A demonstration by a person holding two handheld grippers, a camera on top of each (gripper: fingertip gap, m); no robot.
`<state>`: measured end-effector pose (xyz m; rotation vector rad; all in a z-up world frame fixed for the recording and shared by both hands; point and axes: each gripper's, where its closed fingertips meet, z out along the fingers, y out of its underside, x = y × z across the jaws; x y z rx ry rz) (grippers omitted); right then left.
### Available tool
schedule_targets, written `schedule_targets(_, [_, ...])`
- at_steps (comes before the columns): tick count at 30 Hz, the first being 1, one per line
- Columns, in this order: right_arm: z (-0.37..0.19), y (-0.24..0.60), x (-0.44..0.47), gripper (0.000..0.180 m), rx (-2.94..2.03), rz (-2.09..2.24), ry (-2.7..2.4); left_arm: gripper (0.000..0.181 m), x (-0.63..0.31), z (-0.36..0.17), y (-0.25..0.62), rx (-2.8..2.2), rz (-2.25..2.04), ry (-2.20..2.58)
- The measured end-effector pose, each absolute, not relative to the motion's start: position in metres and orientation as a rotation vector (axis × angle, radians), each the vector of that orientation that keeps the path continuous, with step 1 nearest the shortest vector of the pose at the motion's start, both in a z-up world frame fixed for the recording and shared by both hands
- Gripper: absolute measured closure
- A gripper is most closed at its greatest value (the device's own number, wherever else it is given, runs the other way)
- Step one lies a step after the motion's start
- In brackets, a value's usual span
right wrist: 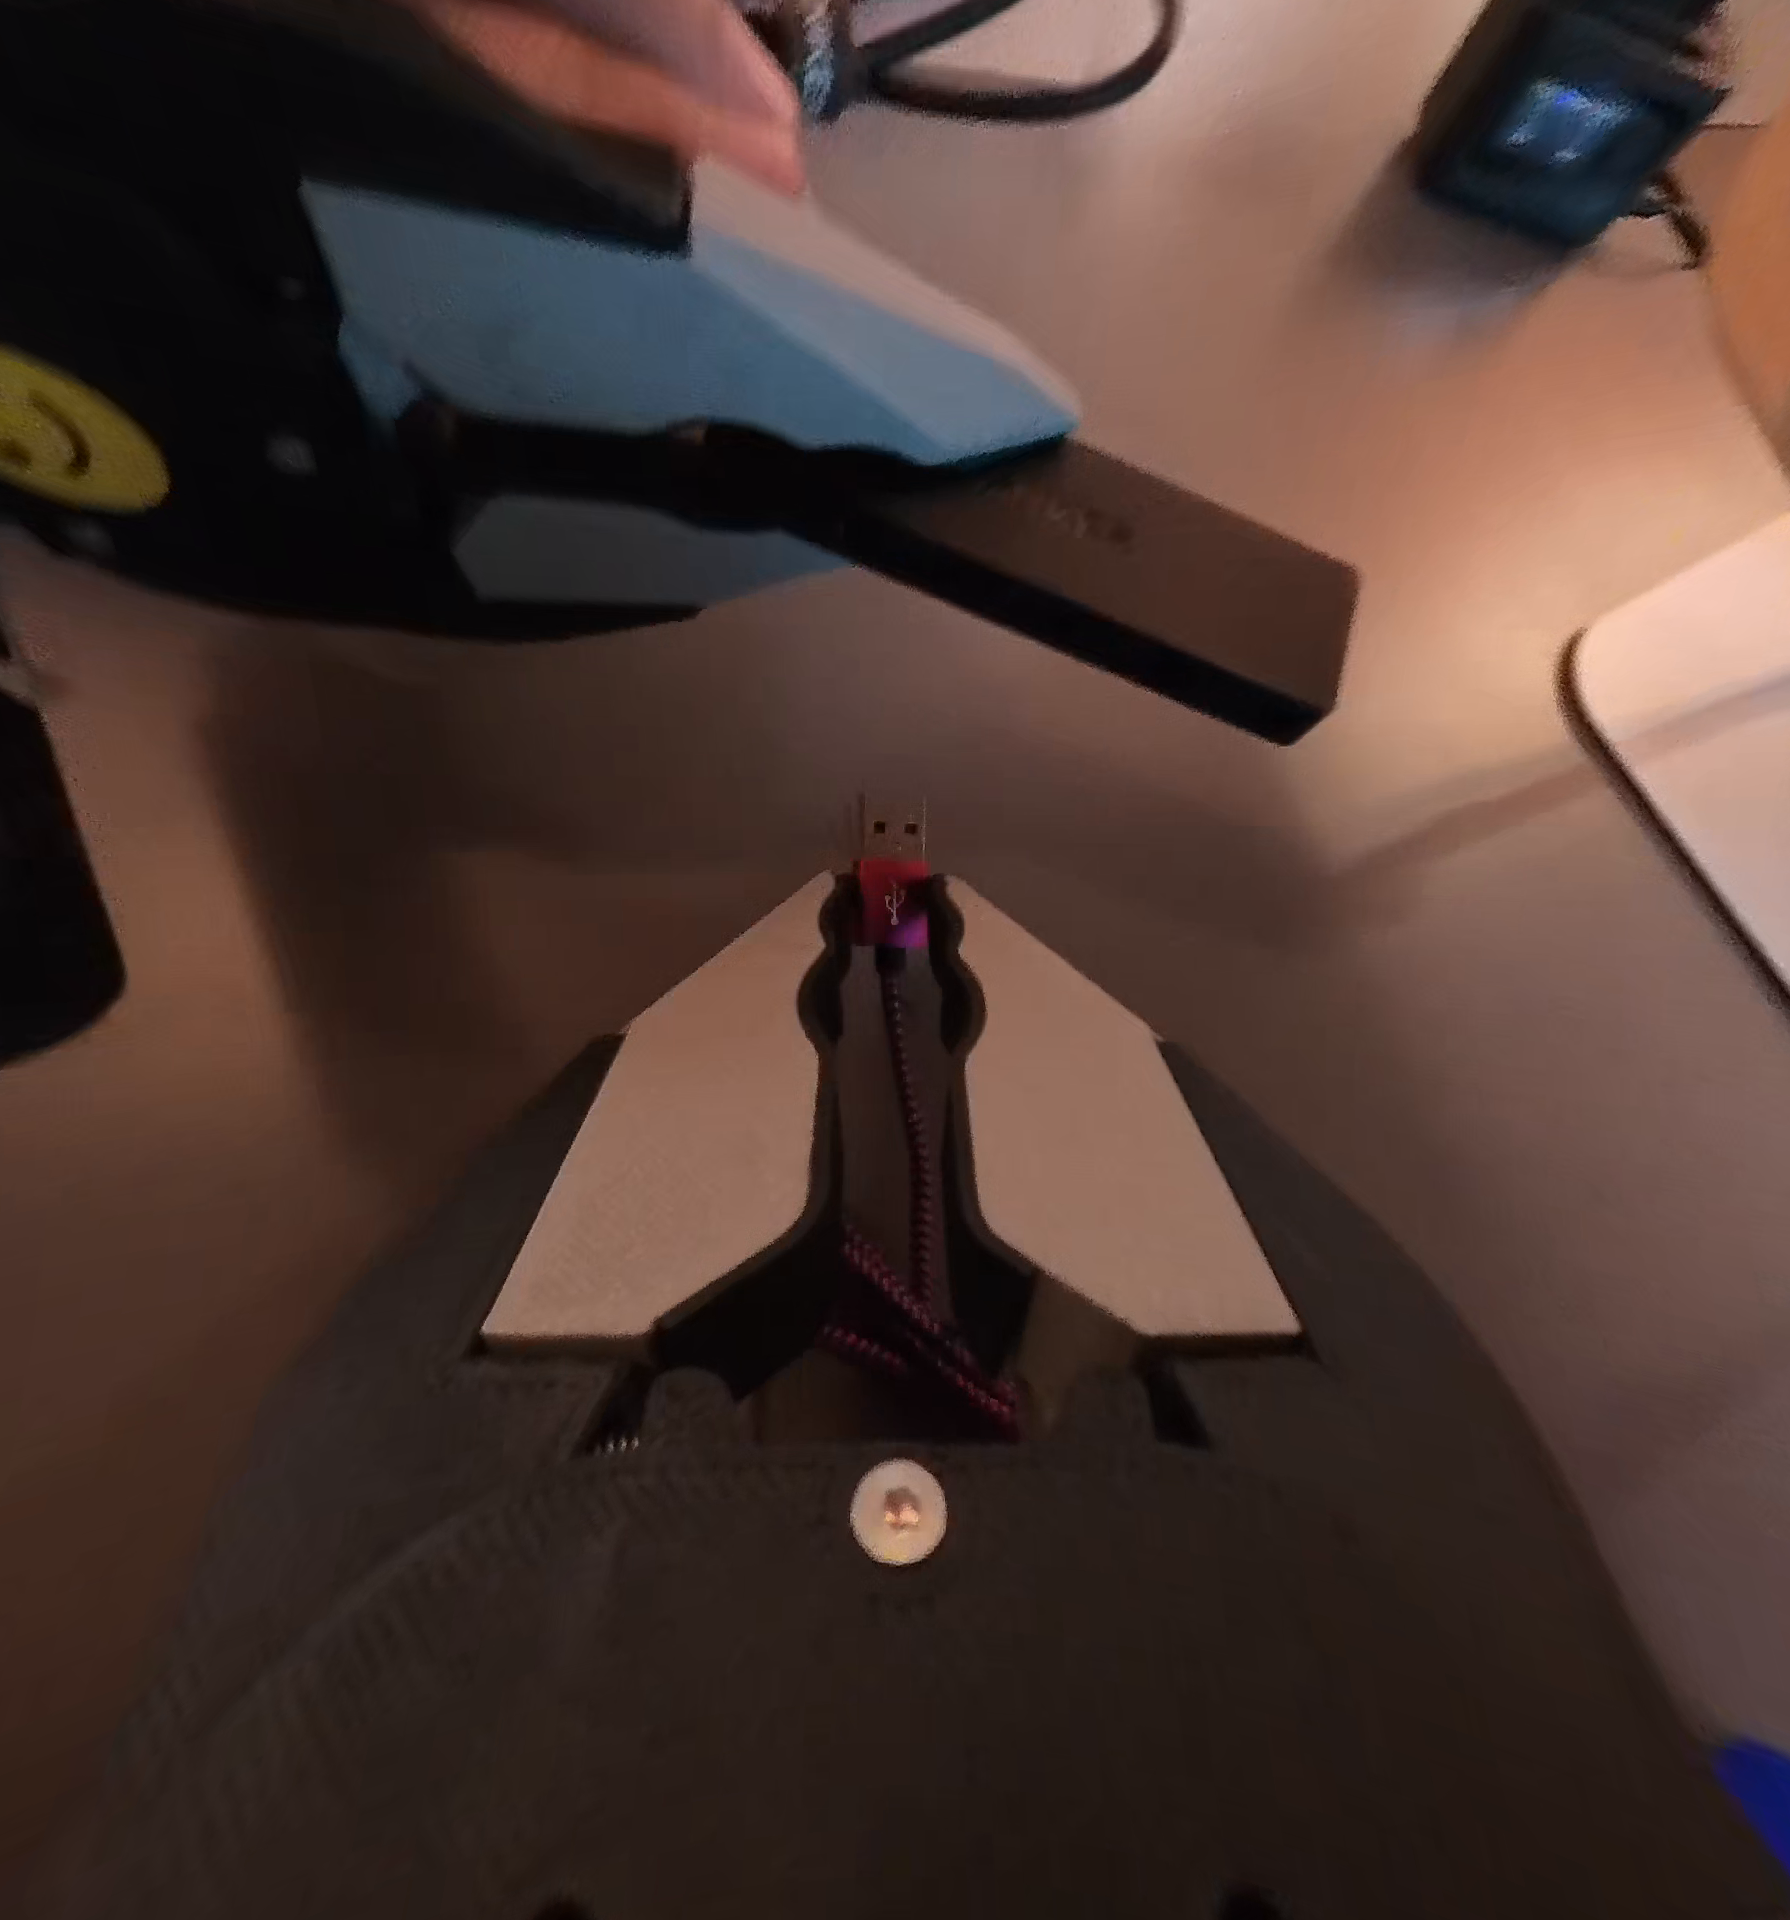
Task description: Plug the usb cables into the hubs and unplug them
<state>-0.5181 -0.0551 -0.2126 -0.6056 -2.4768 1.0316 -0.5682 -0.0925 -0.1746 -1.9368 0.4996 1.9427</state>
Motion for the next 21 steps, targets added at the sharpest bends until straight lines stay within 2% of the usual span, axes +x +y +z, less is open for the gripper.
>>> schedule_targets(11, [-0.197,-0.070,-0.521,0.167,-0.691,1.078,-2.432,0.173,-0.574,-0.189,-0.085,-1.999,1.999,0.552])
schedule_targets(21, [-0.206,-0.070,-0.529,0.167,-0.789,0.998,-2.459,0.173,-0.575,-0.191,-0.083,-2.001,2.028,0.594])
